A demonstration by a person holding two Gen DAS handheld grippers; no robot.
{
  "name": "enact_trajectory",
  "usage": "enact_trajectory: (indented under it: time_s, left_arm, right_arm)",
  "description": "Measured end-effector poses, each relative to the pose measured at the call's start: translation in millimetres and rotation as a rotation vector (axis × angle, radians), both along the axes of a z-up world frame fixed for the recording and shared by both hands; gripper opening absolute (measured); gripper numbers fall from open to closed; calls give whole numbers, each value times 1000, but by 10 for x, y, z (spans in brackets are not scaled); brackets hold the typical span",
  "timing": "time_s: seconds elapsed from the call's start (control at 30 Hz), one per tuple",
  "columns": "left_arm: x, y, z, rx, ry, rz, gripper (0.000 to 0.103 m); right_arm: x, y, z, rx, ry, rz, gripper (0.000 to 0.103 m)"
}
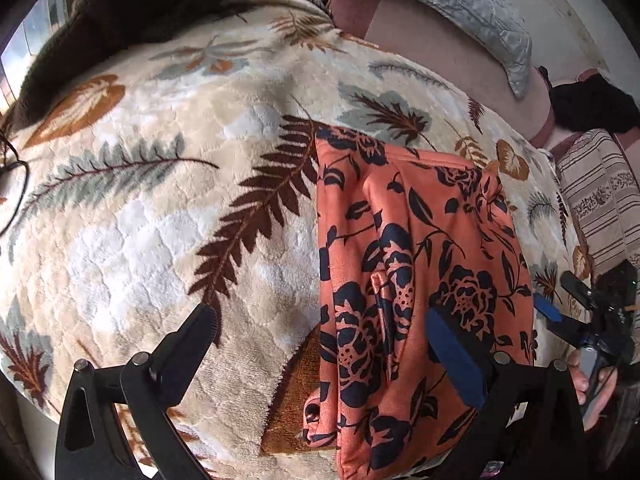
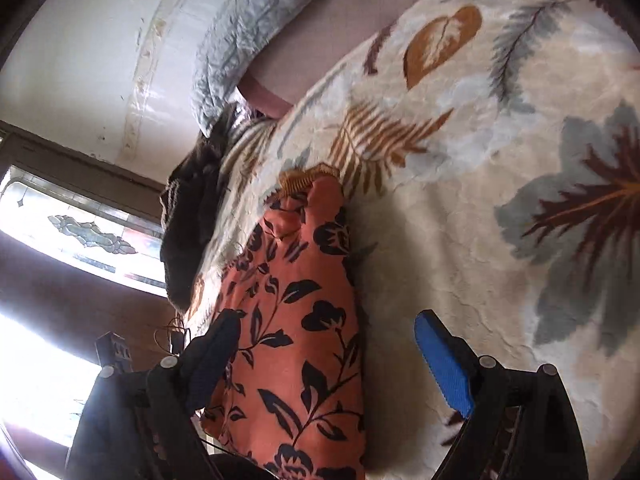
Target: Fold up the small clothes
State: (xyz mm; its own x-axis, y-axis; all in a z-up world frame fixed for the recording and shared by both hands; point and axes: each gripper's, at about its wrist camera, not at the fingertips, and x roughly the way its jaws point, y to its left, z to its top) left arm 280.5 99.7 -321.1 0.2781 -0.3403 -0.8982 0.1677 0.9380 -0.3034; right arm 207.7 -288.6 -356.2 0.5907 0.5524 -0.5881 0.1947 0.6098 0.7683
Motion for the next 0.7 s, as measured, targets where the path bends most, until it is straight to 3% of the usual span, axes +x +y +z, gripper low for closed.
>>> enact_trajectory:
  time_s: [0.07, 0.17, 0.23, 0.3, 0.37, 0.43, 0.5, 0.7]
  left_arm:
    - [43, -11, -173, -27, 61, -11, 103]
    - [45, -8, -308, -189, 120, -10, 103]
    - [29, -104, -300, -244, 112, -41, 103]
    - [10, -287, -318, -315, 137, -119, 96]
    - [-33, -449, -290, -262, 117, -127, 87]
    - [-63, -592, -218, -232, 87, -155, 72]
    - [-49, -689, -115, -260, 77, -165, 40]
    - [-26, -1433, 164, -267, 10, -246, 41]
  right_arm:
    - [195, 154, -195, 22, 43, 41, 91]
    - [278, 361, -217, -18, -8, 74, 90]
    - [349, 549, -228, -8, -1, 154, 69]
    - [357, 678, -194, -87, -20, 152, 55]
    - [332, 652, -148, -73, -37, 129, 41]
    - [290, 579, -23, -64, -65, 114, 35]
    - [260, 529, 153, -103, -105, 101, 35]
    - [123, -117, 561, -142, -175, 0, 34]
